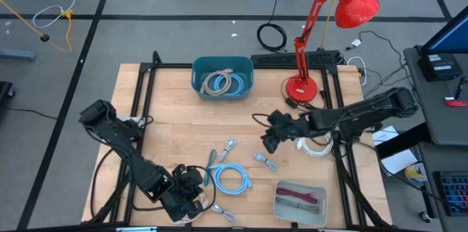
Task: Sort cables into bins
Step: Put the light blue charger cable into the gray bin
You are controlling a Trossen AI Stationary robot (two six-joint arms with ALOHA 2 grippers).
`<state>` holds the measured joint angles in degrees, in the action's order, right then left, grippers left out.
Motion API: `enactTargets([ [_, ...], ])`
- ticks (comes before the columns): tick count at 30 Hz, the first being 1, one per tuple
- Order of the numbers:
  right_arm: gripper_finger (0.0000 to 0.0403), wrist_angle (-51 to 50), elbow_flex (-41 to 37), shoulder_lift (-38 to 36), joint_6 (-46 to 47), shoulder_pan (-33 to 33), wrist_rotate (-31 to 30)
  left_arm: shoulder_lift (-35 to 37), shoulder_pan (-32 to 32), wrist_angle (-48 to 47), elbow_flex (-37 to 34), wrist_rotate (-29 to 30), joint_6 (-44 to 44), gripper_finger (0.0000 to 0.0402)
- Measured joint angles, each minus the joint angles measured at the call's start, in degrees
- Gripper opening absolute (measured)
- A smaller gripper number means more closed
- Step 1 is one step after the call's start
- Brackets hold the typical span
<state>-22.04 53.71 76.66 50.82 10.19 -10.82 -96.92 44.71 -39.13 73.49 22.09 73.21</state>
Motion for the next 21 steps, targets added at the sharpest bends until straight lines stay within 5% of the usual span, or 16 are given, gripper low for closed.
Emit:
enactTargets([
  [10, 0.0169, 0.4, 0.0, 6.9, 0.1, 1.4, 7.2, 0.0, -3.8, -5.6, 0.0, -2.4, 6.2, 0.0004],
  [21, 0.0169, -3.9, 0.0, 7.6, 0.0, 4.7, 9.4, 0.0, -7.9, -3.9, 0.0, -6.1, 0.0, 0.0019],
])
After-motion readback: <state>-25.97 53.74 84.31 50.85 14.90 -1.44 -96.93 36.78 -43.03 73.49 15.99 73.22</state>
